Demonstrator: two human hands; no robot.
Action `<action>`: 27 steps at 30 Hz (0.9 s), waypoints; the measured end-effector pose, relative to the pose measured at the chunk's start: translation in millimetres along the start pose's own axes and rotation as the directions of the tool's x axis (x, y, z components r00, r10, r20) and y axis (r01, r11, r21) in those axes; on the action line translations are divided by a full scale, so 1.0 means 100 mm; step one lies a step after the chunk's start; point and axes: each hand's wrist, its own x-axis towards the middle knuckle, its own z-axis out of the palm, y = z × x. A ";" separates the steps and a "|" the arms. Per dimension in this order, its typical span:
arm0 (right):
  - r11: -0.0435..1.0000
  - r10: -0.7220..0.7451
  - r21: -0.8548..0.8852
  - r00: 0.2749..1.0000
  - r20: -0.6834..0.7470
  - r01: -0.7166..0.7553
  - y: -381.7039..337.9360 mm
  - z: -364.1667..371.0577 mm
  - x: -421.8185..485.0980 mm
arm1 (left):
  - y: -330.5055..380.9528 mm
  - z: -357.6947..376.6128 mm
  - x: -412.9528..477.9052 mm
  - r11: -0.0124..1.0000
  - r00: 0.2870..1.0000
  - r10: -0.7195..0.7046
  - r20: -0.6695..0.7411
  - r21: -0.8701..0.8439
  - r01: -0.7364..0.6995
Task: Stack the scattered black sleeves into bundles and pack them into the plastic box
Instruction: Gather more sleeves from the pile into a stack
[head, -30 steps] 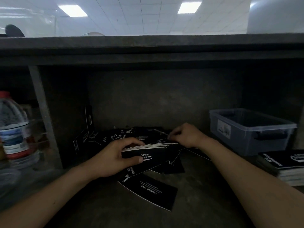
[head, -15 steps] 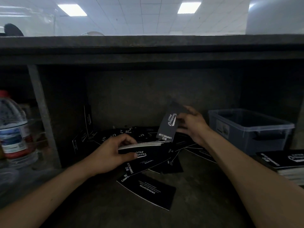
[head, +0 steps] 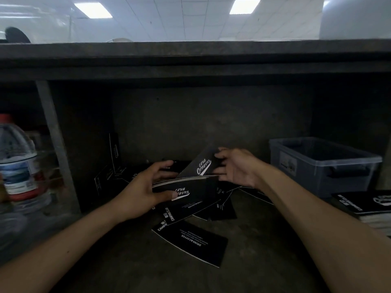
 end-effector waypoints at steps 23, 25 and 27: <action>-0.165 -0.652 -0.959 0.755 -0.070 -0.232 -0.06 -0.05 -0.21 | -0.03 -0.02 0.00 0.994 1.000 0.022 0.013 0.106 -0.023; 0.033 -0.851 -0.997 0.522 -0.061 -0.063 -0.15 -0.08 -0.22 | -0.04 -0.01 0.00 0.993 1.000 0.020 -0.003 0.121 -0.020; 0.331 -0.889 -0.873 0.430 -0.160 0.359 -0.21 -0.09 -0.17 | -0.06 -0.01 0.01 0.992 1.000 0.013 -0.018 0.122 -0.011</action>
